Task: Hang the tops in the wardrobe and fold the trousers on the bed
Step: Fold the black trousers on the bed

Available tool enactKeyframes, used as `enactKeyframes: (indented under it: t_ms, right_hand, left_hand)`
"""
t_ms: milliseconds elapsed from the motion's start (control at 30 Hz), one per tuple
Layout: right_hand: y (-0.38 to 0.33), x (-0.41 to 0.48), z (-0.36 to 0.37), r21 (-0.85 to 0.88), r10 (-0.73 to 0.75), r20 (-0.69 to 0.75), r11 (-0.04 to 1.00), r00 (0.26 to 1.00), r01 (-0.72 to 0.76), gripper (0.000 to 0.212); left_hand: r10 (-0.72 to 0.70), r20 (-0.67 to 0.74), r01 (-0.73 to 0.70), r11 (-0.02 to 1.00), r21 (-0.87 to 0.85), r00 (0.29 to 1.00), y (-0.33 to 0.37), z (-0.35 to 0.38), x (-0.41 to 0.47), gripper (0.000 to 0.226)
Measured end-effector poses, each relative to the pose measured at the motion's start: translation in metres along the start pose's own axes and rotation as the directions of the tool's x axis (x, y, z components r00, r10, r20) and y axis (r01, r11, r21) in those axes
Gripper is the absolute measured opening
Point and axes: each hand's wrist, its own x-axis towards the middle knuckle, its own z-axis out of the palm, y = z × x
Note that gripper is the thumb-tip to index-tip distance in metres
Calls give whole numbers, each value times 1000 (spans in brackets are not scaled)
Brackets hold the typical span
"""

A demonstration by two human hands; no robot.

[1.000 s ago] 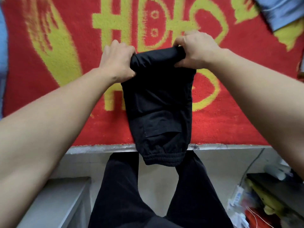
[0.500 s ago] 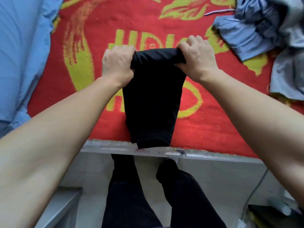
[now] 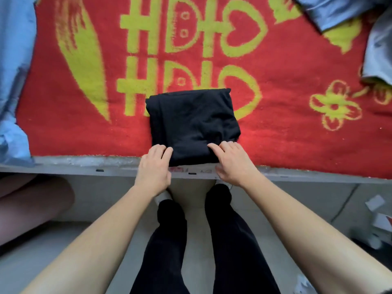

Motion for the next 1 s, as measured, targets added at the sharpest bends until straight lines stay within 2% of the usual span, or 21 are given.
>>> enactKeyframes:
  t_ms: [67, 133, 200, 267, 300, 367, 433, 467, 500, 567, 667, 733, 800, 833, 867, 900, 967, 1000]
  right_hand:
    - [1, -1, 7, 137, 22, 25, 990, 999, -25, 72]
    - [3, -2, 3, 320, 92, -4, 943, 996, -86, 59]
    - [8, -1, -6, 524, 264, -70, 830, 962, -190, 36]
    - [13, 4, -13, 647, 497, -127, 697, 858, -308, 32]
    - [17, 8, -15, 689, 600, -118, 623, 791, -370, 41]
    - [24, 16, -18, 774, 710, 43, 422, 703, -473, 72]
    - [25, 26, -15, 807, 668, 235, 271, 706, -525, 94]
    - [21, 31, -11, 805, 622, 289, 254, 728, -536, 96]
    - [12, 36, -7, 794, 586, 309, 274, 749, -542, 94]
    - [-8, 45, 4, 770, 580, 290, 331, 761, -545, 86]
    - [-26, 53, 10, 797, 633, 295, 250, 715, -550, 83]
    - [-24, 51, 13, 807, 646, 298, 223, 703, -547, 85]
    - [-18, 46, 14, 827, 629, 282, 224, 724, -516, 88]
    - [-15, 43, 14, 848, 619, 286, 192, 732, -494, 89]
    - [-12, 40, 13, 871, 611, 305, 131, 731, -474, 90]
    - [-10, 38, 12, 887, 601, 336, 55, 725, -458, 91]
    - [-5, 37, 10, 899, 570, 388, -62, 724, -434, 91]
    - [-4, 39, 8, 899, 550, 398, -76, 734, -430, 90]
  left_hand:
    - [-35, -20, 33, 995, -91, 999, -1, 3, 2, 48]
    - [-50, -68, 37, 984, -174, 996, -4, -3, 6, 32]
    - [-100, -99, 72, 964, -257, 990, -8, -11, 13, 24]
    - [-277, -101, 217, 894, -392, 956, -10, -20, 22, 32]
    - [-399, -68, 322, 819, -475, 914, -11, -23, 29, 40]
    - [-583, 127, 507, 553, -661, 802, -13, -24, 42, 63]
    - [-580, 370, 579, 223, -784, 725, -12, -19, 54, 84]
    - [-551, 431, 585, 132, -800, 714, -9, -14, 57, 91]
    - [-540, 445, 584, 110, -804, 714, -5, -9, 59, 94]
    - [-574, 417, 582, 131, -802, 704, 5, 2, 63, 95]
    - [-641, 371, 583, 148, -799, 672, 12, 10, 68, 96]
    - [-654, 335, 596, 223, -772, 679, 12, 13, 67, 96]
    - [-641, 301, 599, 313, -737, 706, 11, 14, 61, 97]
    - [-634, 288, 588, 331, -738, 718, 10, 14, 58, 97]
    - [-629, 289, 576, 315, -755, 722, 9, 13, 56, 96]
    - [-629, 311, 567, 255, -783, 712, 7, 12, 55, 94]
    - [-625, 393, 547, 65, -835, 674, 4, 9, 56, 87]
    - [-617, 423, 535, -4, -845, 664, 2, 9, 58, 82]
